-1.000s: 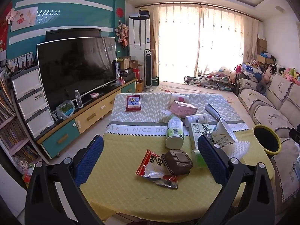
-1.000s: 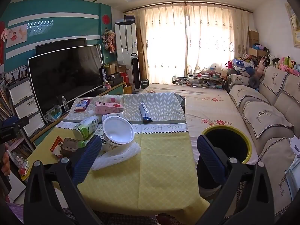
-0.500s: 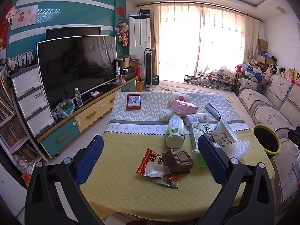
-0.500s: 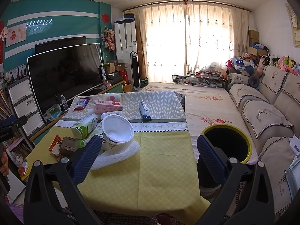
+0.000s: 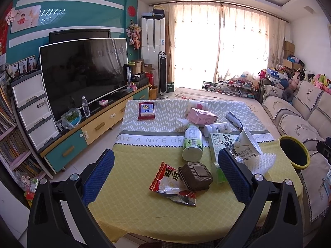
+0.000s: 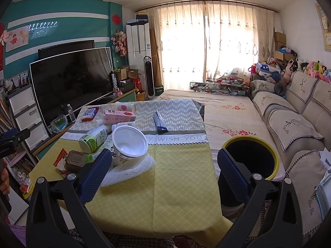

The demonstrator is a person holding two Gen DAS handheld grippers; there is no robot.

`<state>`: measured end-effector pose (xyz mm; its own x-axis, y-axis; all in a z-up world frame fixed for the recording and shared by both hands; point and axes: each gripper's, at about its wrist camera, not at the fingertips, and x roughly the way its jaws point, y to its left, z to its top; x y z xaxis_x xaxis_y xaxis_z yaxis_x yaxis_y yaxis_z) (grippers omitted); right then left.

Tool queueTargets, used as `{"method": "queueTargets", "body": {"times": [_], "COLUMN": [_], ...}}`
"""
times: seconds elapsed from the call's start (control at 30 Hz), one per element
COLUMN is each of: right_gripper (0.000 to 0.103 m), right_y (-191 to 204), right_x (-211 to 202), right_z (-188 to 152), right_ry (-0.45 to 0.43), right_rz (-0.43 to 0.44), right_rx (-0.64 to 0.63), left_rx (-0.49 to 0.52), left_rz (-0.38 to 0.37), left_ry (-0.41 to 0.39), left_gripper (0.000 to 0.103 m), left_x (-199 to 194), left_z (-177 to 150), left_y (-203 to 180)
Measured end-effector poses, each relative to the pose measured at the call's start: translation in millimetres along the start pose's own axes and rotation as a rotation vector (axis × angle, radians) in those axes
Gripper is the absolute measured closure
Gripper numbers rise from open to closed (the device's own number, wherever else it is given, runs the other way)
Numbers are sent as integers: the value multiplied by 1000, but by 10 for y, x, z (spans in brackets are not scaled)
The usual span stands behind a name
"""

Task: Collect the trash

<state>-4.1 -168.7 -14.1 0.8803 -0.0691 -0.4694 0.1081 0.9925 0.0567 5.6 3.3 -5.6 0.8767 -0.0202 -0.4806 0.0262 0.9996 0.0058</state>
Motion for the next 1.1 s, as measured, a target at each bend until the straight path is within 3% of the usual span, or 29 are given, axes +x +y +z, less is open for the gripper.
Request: {"method": "queueTargets", "body": {"times": [1.1], "right_gripper": [6], "right_y": [47], "right_x": [116], "right_z": [-50], "right_ry": [19], "right_rz": [5], "right_rx": [9], "left_rx": [7], "left_rz": [-4], "left_ry": [12], "left_gripper": [4], "left_x": [45], "left_z": [-30], "left_y": [-45]}}
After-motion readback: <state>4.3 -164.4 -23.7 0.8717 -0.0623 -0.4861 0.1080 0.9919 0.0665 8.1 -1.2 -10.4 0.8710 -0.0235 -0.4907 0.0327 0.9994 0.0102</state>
